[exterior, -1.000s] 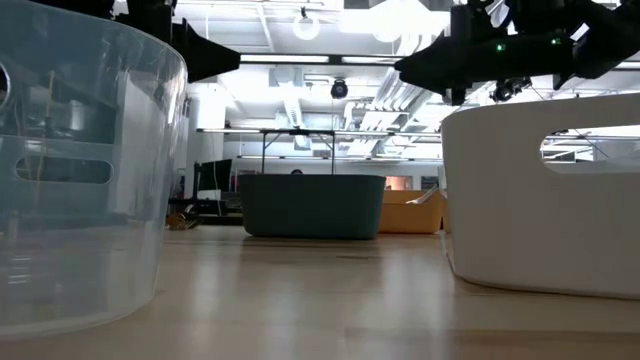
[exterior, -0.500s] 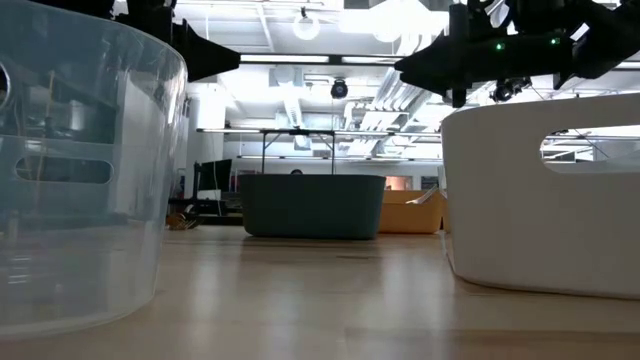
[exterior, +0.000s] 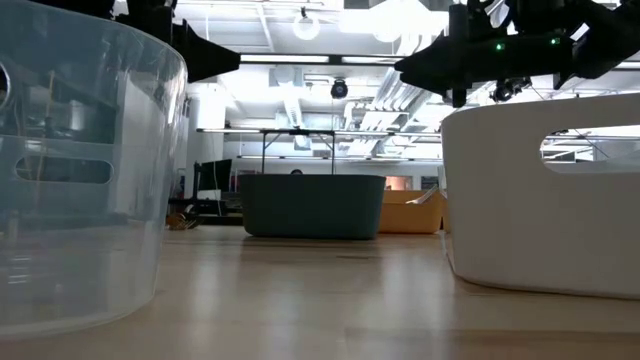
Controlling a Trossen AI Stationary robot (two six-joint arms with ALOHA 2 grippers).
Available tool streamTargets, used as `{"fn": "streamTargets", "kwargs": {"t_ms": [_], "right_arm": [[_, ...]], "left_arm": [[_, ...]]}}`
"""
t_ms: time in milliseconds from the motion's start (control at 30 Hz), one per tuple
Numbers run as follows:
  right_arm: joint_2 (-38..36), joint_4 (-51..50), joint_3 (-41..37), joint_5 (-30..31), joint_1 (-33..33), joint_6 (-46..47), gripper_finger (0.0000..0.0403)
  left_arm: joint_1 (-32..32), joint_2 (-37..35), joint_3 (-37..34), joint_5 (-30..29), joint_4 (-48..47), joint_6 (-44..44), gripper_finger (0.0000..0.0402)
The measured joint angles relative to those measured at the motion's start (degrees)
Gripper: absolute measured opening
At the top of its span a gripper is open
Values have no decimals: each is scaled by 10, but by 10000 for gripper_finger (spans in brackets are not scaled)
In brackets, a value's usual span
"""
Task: Sort silverware by color (type)
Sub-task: Put the light orange fork into the yellow bin
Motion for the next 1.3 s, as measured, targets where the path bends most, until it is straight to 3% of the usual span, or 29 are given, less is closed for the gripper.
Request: {"fn": "streamTargets", "kwargs": {"t_ms": [533, 667, 767, 833, 967, 1067, 1200, 1300], "right_arm": [[0, 0, 0, -1, 0, 3, 138], [0, 0, 0, -2, 0, 1, 138], [0, 0, 0, -2, 0, 1, 138], [0, 0, 0, -1, 0, 1, 138], [0, 0, 0, 28, 0, 1, 138], [0, 0, 0, 52, 0, 1, 138], [0, 0, 0, 57, 0, 3, 138], [0, -1, 0, 57, 0, 3, 138]], "left_arm": [[0, 0, 0, 0, -1, -12, 200], [0, 0, 2, -56, -14, -53, 200], [1, 0, 33, -163, -111, -91, 200], [10, 0, 71, -201, -240, -144, 200], [47, 21, 141, -187, -505, -318, 200], [71, 46, 157, -177, -631, -406, 200], [92, 93, 157, -158, -709, -410, 200], [99, 138, 157, -159, -707, -341, 200]]}}
